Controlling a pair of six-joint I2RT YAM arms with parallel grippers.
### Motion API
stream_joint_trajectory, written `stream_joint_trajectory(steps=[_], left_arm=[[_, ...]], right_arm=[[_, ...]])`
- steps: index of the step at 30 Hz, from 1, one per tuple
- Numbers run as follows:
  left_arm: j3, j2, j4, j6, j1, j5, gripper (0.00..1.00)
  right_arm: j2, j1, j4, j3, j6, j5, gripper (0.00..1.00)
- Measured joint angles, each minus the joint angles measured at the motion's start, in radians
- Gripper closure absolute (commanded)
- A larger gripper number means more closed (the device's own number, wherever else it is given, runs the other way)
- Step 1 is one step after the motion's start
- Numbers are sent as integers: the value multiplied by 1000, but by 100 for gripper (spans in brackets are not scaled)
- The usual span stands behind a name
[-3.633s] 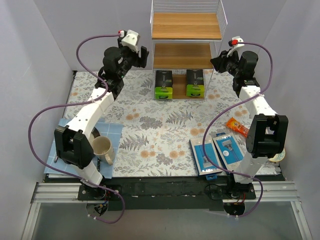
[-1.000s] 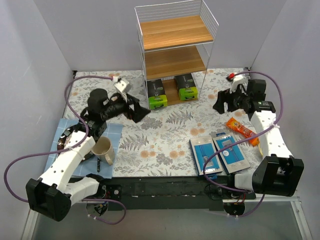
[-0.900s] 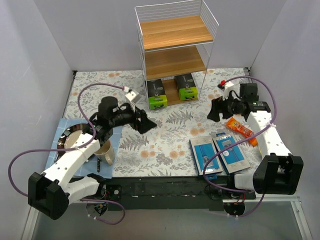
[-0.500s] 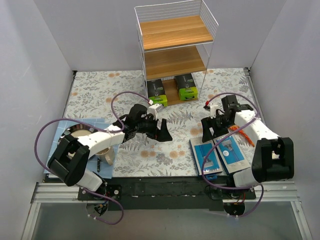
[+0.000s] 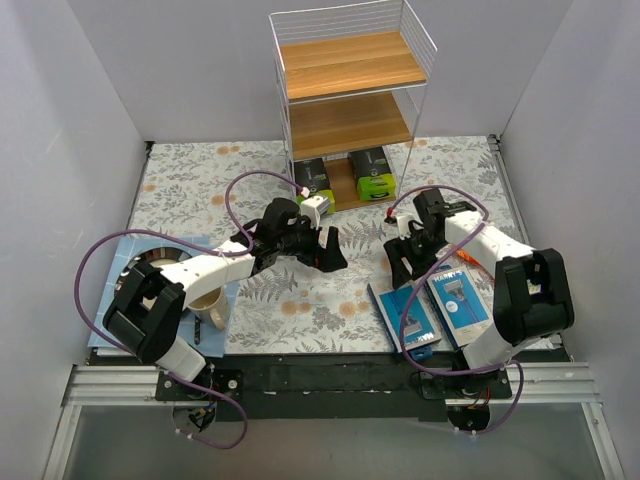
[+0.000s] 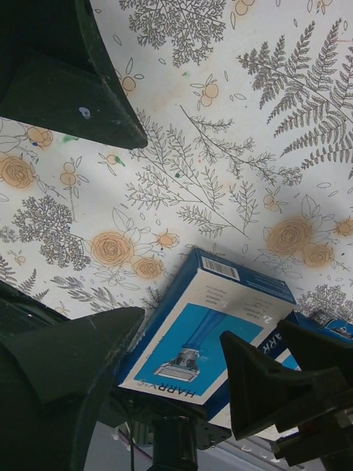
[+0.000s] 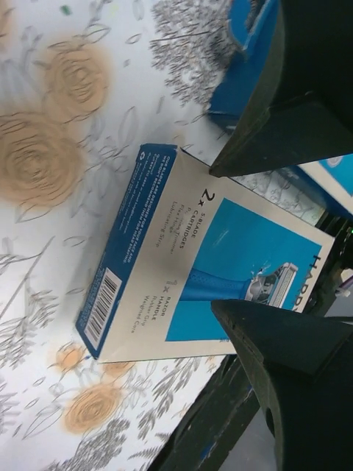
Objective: Place and organize the shaving razors onto the shelf
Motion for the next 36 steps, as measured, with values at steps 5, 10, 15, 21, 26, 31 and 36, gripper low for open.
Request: stream_joint_trajectory(steps=[5, 10, 15, 21, 26, 31, 36], left_arm=[[-21, -13, 14, -31, 0, 0, 9], [-87, -36, 49, -122, 0, 0, 10], [-117, -33, 89, -222, 0, 23, 14], [-124, 21, 150, -326, 0, 38, 26], [-143, 67, 202, -383, -13, 62, 28], [-152, 110, 258, -430, -67, 93, 32], [-158, 157, 276, -474, -105, 84, 32]], right_arm=[[129, 66, -3, 127, 87, -23, 23], [344, 124, 79, 341, 135, -40, 22], [443, 135, 136, 433, 150, -42, 21], [268, 37, 156, 307, 121, 3, 20], [80, -59, 152, 170, 79, 6, 20], [42, -50, 158, 5, 51, -60, 31], [42, -33, 189, -124, 67, -135, 50]])
